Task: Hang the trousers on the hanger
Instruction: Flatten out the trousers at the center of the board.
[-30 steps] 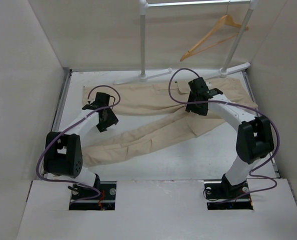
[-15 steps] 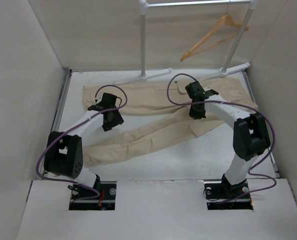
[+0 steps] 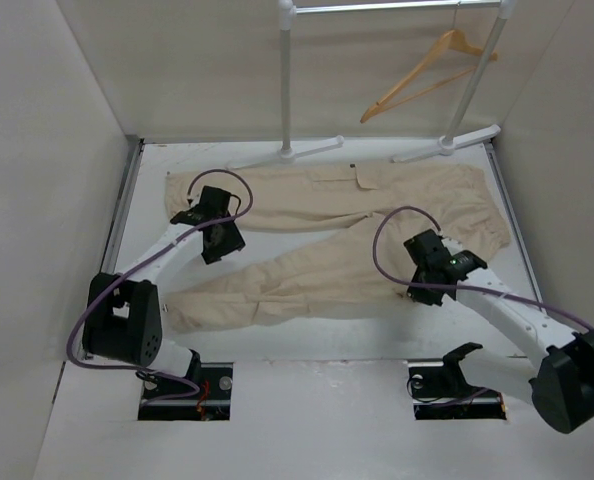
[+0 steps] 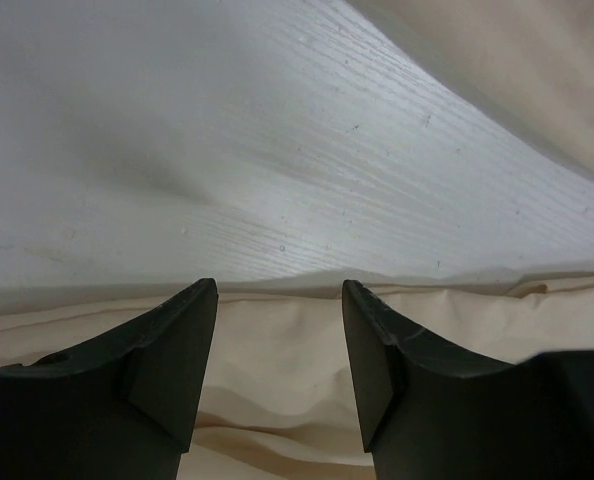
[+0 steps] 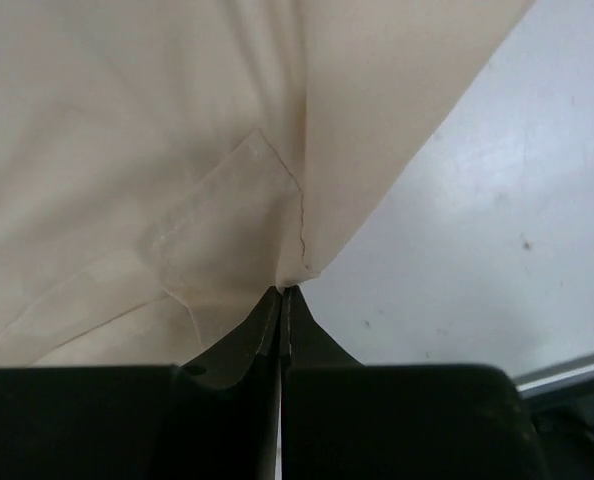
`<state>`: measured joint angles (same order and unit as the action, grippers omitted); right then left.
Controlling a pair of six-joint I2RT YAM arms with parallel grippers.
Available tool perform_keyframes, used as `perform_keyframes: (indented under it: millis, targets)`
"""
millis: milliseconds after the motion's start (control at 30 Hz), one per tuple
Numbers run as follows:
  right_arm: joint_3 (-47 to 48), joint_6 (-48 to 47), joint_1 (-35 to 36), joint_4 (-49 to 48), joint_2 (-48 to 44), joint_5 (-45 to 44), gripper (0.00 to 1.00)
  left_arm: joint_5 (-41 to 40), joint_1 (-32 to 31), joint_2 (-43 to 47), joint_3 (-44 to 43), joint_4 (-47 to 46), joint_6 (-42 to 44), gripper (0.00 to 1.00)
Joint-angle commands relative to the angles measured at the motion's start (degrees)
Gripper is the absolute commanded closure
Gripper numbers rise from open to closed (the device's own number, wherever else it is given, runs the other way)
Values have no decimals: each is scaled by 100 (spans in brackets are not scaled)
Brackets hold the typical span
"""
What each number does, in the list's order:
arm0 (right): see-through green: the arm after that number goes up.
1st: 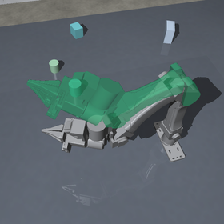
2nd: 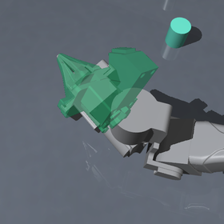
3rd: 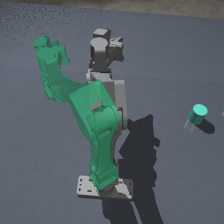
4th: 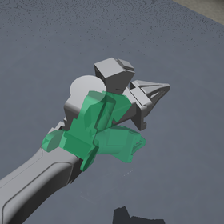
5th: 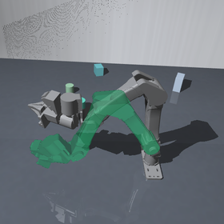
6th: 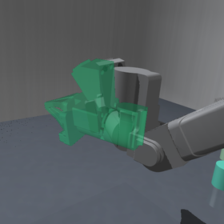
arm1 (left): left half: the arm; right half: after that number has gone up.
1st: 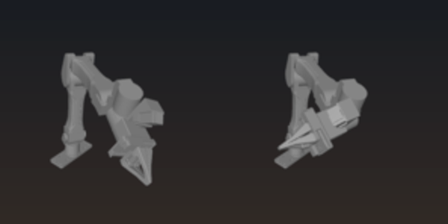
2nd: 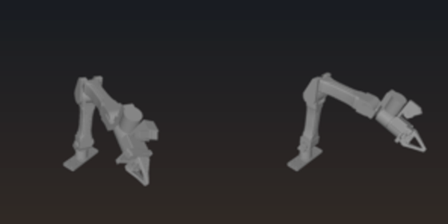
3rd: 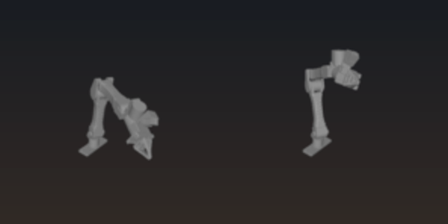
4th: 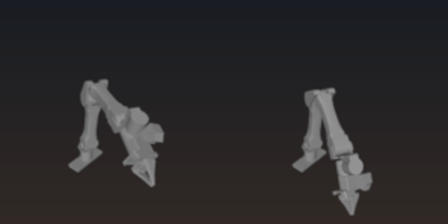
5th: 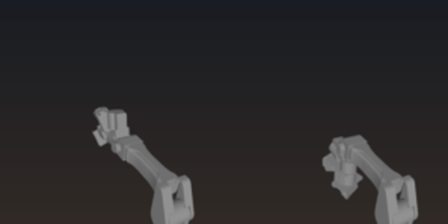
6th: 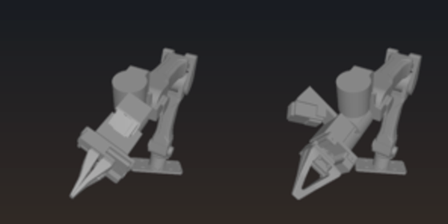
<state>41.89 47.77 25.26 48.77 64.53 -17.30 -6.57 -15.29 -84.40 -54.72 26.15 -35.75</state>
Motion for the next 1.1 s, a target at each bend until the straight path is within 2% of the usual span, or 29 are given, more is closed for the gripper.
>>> perform_keyframes:
  millis: [0,67,167,300,433,467,567,633,700,767,867,900,967,1067]
  targets:
    - [-233,663,133,351,-336,245,95,-204,118,511,154,425,103,50]
    - [-330,699,212,492,-424,236,94,-432,258,748,268,636,68,50]
    - [-401,751,326,598,-626,227,84,-661,522,1083,444,908,7,50]
    - [-130,463,274,642,-880,8,47,-539,926,1321,646,1313,-55,49]
    - [783,-213,238,432,-926,-353,37,-504,831,1391,804,1603,-125,48]
    - [1029,-502,291,266,-777,-283,36,-495,787,1391,874,1656,-169,48]
    - [1523,-1137,808,-375,-57,296,46,-293,699,1461,1094,1849,-310,47]
    - [1795,-1252,1247,-797,444,630,70,-170,620,1593,1270,2024,-415,46]
    - [2102,-1348,1756,-1271,909,998,78,-178,436,1803,1359,2139,-564,43]
    - [2314,-1550,2248,-1737,1296,1472,71,-161,356,1831,1332,2201,-679,39]
    - [2447,-1666,2821,-2388,1921,2132,42,-12,277,1559,1455,2009,-864,39]
    - [2456,-1674,2962,-2521,2114,2334,39,85,198,1436,1542,1816,-899,39]
    - [2377,-1657,3138,-2697,2361,2486,39,94,162,1269,1622,1570,-951,45]
    - [2149,-1613,3367,-2724,2511,2469,47,-116,180,1084,1622,1218,-1013,56]
